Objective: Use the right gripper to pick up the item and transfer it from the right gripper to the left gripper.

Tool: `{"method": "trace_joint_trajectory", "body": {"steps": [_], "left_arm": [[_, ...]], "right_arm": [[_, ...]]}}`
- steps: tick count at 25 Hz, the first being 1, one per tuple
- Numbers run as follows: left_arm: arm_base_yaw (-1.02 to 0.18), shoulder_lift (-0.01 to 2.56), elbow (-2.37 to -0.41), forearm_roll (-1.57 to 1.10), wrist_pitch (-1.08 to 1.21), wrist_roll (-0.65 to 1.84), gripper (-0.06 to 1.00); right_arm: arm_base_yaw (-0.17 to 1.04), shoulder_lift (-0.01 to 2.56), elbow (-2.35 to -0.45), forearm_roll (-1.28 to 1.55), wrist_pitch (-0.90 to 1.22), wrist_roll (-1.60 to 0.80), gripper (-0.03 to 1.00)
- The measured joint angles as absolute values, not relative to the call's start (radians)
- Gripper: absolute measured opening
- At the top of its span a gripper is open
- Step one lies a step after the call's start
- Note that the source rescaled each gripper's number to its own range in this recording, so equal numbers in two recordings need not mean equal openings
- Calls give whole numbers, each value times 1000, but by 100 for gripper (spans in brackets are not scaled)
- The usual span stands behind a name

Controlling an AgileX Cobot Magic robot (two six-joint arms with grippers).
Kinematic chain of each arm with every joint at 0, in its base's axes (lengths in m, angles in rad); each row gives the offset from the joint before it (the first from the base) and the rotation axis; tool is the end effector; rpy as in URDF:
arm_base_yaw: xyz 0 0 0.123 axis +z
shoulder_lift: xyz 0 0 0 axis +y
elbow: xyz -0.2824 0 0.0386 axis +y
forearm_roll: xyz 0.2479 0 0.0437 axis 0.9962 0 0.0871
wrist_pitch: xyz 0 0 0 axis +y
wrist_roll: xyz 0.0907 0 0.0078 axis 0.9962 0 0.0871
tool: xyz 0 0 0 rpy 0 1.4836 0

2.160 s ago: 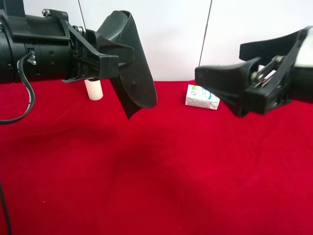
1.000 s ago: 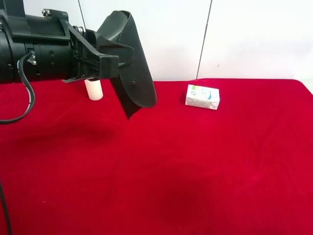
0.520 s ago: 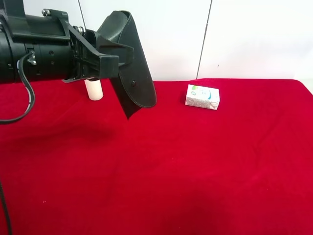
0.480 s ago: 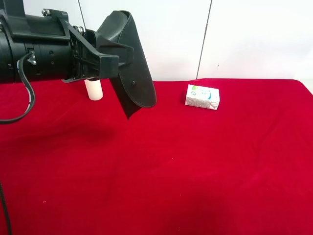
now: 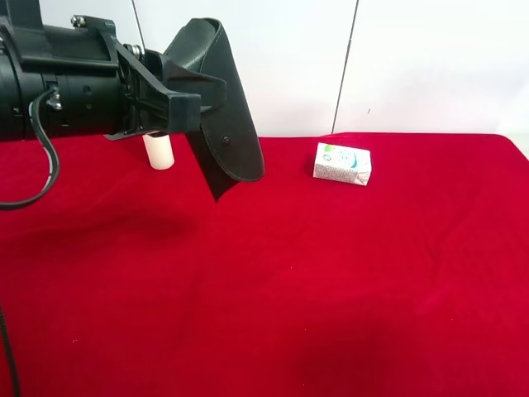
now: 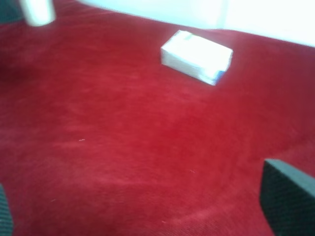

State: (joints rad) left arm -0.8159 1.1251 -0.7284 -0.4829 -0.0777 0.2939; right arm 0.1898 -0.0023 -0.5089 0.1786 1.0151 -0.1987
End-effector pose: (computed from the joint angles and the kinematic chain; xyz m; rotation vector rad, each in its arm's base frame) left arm 0.1716 -0.1777 0.3172 0.5508 1.7810 -0.6737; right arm -0.0077 0.0125 0.2844 -0.3868 1.9429 0.2059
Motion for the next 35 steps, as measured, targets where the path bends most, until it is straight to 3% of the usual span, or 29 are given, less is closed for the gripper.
{"method": "trace_joint_trajectory", "body": {"steps": [8, 35], "left_arm": [[-816, 1125, -728, -483, -78, 294, 1], [-816, 1125, -728, -481, -78, 294, 1]], "right_arm": [[173, -2, -481, -93, 1052, 72, 100], [153, -2, -480, -94, 1053, 82, 100]]}}
